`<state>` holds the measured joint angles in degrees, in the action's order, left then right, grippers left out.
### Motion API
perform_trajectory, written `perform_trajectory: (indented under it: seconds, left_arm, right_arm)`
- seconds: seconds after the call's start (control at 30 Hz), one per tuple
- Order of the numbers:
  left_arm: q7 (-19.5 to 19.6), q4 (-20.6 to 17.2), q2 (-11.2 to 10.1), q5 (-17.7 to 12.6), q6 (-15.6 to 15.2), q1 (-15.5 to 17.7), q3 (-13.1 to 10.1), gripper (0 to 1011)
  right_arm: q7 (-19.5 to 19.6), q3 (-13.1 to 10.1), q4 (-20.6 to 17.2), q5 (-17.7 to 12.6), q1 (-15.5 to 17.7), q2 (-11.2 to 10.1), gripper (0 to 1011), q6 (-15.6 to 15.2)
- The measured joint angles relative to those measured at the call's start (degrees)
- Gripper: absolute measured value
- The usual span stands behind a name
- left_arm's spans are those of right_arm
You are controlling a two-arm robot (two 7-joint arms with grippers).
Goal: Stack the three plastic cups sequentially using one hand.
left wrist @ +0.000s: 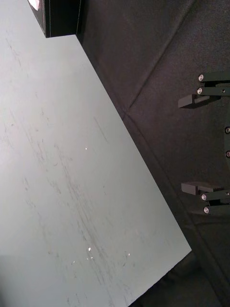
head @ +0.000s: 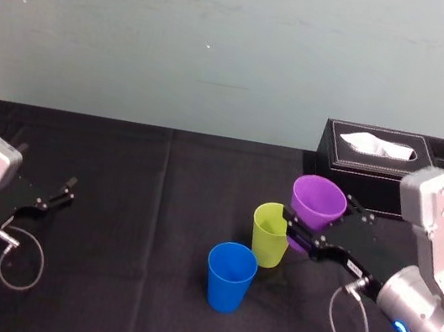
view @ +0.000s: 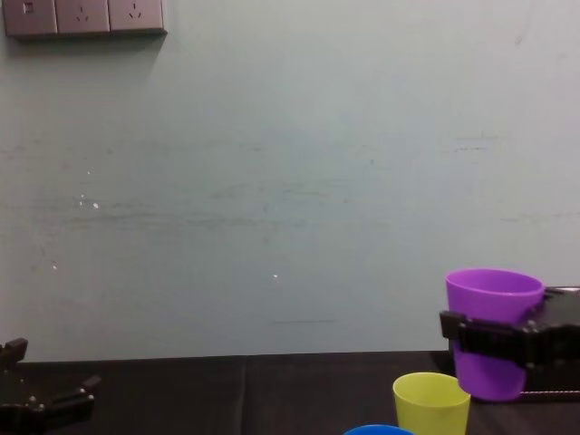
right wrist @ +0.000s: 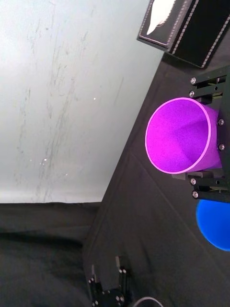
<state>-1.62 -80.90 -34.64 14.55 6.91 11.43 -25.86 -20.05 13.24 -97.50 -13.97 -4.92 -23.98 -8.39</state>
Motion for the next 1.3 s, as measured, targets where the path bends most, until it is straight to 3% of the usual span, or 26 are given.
perform_trajectory:
  seconds: [0.23, 0.6, 1.3]
  left_arm:
    - [0.0, 0.0, 0.0, 0.0, 0.0, 0.0, 0.0, 1000]
    - [0.0, 0.0, 0.0, 0.0, 0.0, 0.0, 0.0, 1000]
    - [0.0, 0.0, 0.0, 0.0, 0.0, 0.0, 0.0, 1000]
  right_arm:
    - [-0.2, 2.0, 4.2, -0.1, -5.6, 1.4, 743, -0.8]
    - [-0.8, 4.1, 10.5, -0.1, -10.2, 2.9, 743, 0.3]
    - [-1.6, 6.2, 18.7, 0.4, -14.3, 4.9, 743, 3.8]
